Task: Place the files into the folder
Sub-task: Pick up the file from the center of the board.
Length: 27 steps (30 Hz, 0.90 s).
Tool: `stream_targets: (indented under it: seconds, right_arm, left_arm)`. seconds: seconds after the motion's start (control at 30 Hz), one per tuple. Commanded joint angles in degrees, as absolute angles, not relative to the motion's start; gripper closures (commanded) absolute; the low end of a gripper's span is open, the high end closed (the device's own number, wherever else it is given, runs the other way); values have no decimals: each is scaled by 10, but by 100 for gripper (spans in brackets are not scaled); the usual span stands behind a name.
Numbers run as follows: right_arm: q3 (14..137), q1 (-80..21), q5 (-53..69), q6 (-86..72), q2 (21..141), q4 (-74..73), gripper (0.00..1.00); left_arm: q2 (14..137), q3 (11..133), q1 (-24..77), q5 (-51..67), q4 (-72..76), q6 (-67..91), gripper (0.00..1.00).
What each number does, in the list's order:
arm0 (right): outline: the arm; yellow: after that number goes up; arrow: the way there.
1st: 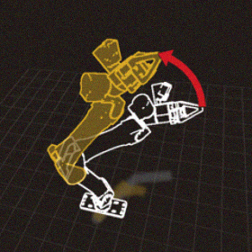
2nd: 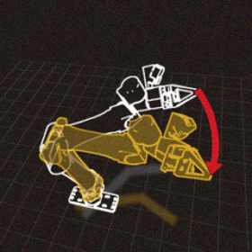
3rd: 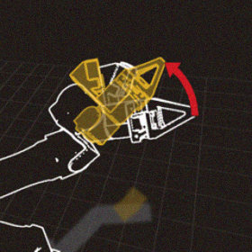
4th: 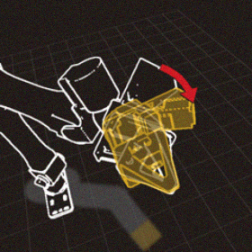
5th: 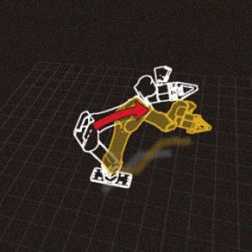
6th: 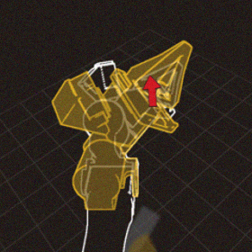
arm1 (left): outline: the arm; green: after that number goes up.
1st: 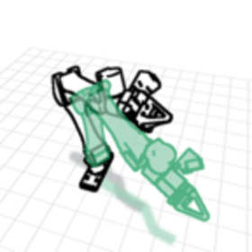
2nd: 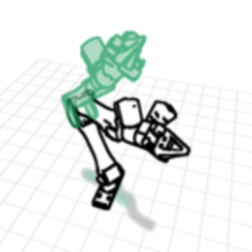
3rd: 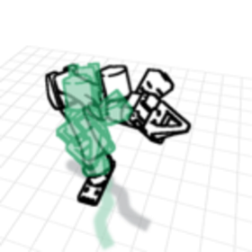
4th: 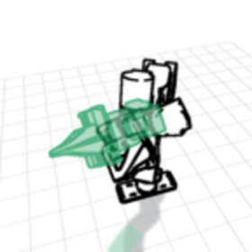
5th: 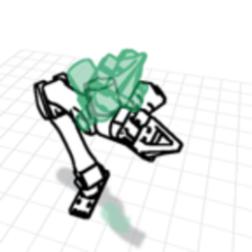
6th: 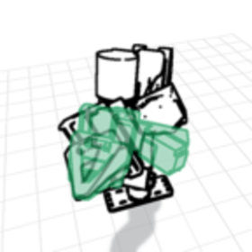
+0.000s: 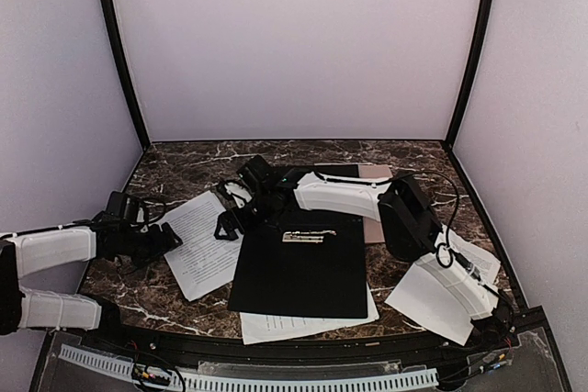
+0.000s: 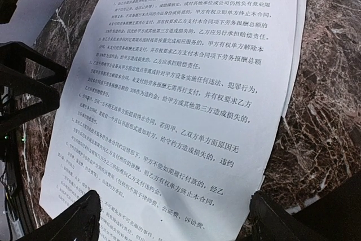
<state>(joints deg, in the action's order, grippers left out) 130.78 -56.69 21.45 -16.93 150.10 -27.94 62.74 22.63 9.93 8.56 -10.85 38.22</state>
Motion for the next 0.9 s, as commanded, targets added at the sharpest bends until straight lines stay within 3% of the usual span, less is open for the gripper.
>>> stream_targets:
  seconds: [0.0,0.33,0.87]
  right_arm:
    - [1260,-568,244,-197,1504,-307,12]
    - [1190,-569,300,-234,1475,-255,15]
    - [1164,-567,368,-277,1476,-185,24]
  left_arm:
    - [646,168,96,146,-78,423,16]
    - [590,105,96,136,-50,474,26]
    - [597,135,97,111,-66,420,36]
